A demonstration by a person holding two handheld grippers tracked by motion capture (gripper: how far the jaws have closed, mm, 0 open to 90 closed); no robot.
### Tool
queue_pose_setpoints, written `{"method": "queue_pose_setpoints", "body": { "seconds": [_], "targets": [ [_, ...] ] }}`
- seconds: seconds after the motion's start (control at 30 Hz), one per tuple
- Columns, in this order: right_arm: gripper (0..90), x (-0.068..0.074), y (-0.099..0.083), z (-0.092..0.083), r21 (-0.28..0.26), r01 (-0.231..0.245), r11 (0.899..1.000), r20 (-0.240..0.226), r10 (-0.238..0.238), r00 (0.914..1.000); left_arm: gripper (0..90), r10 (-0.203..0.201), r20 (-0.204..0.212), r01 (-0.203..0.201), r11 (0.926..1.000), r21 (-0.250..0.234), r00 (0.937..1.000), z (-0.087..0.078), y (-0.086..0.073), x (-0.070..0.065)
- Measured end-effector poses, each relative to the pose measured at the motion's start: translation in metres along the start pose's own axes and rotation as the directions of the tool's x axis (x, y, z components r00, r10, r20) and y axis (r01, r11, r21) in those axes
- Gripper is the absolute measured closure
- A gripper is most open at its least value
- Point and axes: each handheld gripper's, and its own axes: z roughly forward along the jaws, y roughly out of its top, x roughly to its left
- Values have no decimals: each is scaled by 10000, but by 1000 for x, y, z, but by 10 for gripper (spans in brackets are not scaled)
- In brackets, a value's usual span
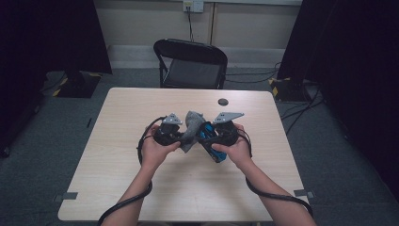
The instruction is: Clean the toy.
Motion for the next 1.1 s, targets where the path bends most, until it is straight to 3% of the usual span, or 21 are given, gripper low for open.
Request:
{"method": "queue_pose_setpoints", "body": {
  "seconds": [1.1],
  "targets": [
    [259,-1,5,5,-105,-152,9998,215,154,9997,727,-70,170,67,9999,153,9998,11,-7,-5]
  ]
}}
